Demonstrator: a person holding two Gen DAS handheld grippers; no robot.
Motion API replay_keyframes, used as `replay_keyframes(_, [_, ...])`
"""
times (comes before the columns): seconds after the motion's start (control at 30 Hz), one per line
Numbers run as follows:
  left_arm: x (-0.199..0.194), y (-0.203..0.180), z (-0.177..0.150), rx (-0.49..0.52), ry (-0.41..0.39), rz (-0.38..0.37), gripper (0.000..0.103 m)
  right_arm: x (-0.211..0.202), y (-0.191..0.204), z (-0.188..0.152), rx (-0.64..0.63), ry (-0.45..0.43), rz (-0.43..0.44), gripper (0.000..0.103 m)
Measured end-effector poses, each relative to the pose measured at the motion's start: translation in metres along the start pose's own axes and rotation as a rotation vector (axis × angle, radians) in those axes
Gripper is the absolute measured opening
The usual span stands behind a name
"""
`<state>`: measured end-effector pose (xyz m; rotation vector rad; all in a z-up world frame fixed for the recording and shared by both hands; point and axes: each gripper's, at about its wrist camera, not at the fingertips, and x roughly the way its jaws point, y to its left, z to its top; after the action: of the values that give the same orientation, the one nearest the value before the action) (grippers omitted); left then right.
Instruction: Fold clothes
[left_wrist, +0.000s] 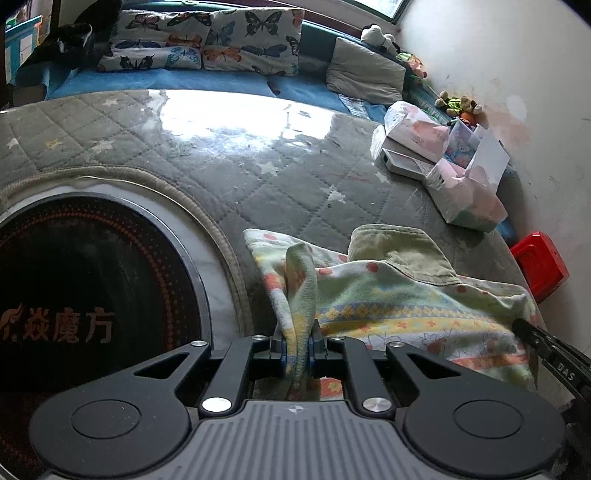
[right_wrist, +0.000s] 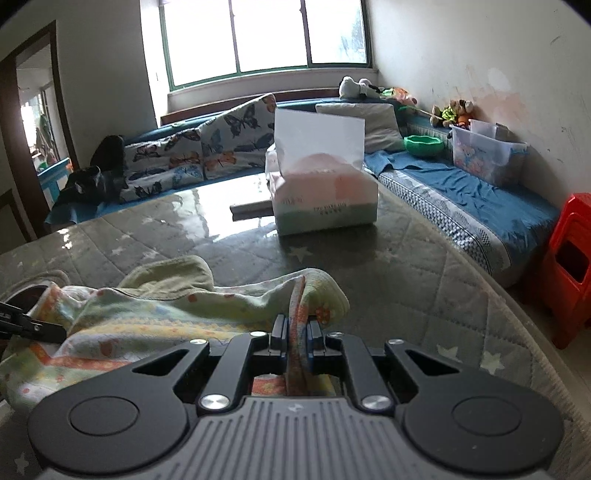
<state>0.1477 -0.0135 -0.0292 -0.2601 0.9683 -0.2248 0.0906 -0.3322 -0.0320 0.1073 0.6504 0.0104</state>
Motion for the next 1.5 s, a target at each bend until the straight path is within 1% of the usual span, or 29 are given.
replay_keyframes(0.13, [-0.005,0.0,-0.005,0.012,0.005,-0.01,0.012,0.003,0.0,-0.002,0.0,0.012,-0.008,0.009])
replay_keyframes(0.27, [-0.007,0.002,-0.005,0.013,-0.003,-0.002,0.019,0.004,-0.001,-0.003,0.002,0.022,-0.021,0.013])
replay_keyframes(0.3, [-0.007,0.003,-0.003,0.01,-0.005,0.006,0.023,0.004,-0.003,-0.003,0.004,0.023,-0.028,0.013])
replay_keyframes(0.37, [-0.009,0.004,-0.002,0.01,-0.009,0.035,0.038,0.003,-0.005,-0.004,0.007,0.025,-0.041,0.02])
replay_keyframes(0.4, [-0.011,0.005,-0.001,0.011,-0.016,0.053,0.045,0.003,-0.006,-0.004,0.009,0.026,-0.048,0.021])
replay_keyframes(0.5, [-0.018,0.01,-0.001,0.009,-0.038,0.069,0.047,-0.005,-0.006,-0.004,-0.005,0.009,-0.064,0.022])
replay_keyframes(0.53, [-0.02,0.011,-0.001,0.007,-0.043,0.067,0.049,-0.008,-0.005,-0.003,-0.013,0.006,-0.064,0.024])
replay_keyframes(0.57, [-0.024,0.009,-0.003,0.016,-0.049,0.06,0.049,-0.01,-0.004,-0.003,-0.02,0.003,-0.064,0.032])
replay_keyframes(0.63, [-0.031,0.005,-0.007,0.032,-0.061,0.044,0.051,-0.015,0.002,-0.003,-0.041,-0.003,-0.049,0.041])
replay_keyframes(0.73, [-0.04,-0.002,-0.014,0.058,-0.077,0.02,0.054,-0.026,0.02,-0.008,-0.089,-0.006,0.001,0.043])
replay_keyframes(0.83, [-0.046,-0.014,-0.026,0.099,-0.069,-0.016,0.054,-0.033,0.036,-0.015,-0.11,0.005,0.066,0.053])
replay_keyframes(0.9, [-0.047,-0.02,-0.034,0.124,-0.06,-0.033,0.054,-0.038,0.048,-0.022,-0.132,0.014,0.106,0.053])
replay_keyframes(0.97, [-0.048,-0.026,-0.042,0.143,-0.052,-0.042,0.054,-0.042,0.057,-0.029,-0.151,0.018,0.124,0.057])
replay_keyframes(1.03, [-0.048,-0.03,-0.049,0.166,-0.057,-0.041,0.054,-0.045,0.066,-0.037,-0.17,0.023,0.142,0.058])
replay_keyframes(1.2, [-0.045,-0.033,-0.063,0.203,-0.052,-0.022,0.055,-0.046,0.076,-0.052,-0.179,0.042,0.148,0.06])
replay_keyframes(1.3, [-0.044,-0.035,-0.069,0.227,-0.069,-0.008,0.056,-0.051,0.079,-0.057,-0.204,0.029,0.125,0.063])
replay_keyframes(1.43, [-0.048,-0.036,-0.073,0.243,-0.09,-0.005,0.061,-0.056,0.082,-0.059,-0.225,0.02,0.117,0.073])
replay_keyframes(1.5, [-0.049,-0.036,-0.074,0.243,-0.091,-0.002,0.061,-0.055,0.081,-0.061,-0.216,0.021,0.113,0.073])
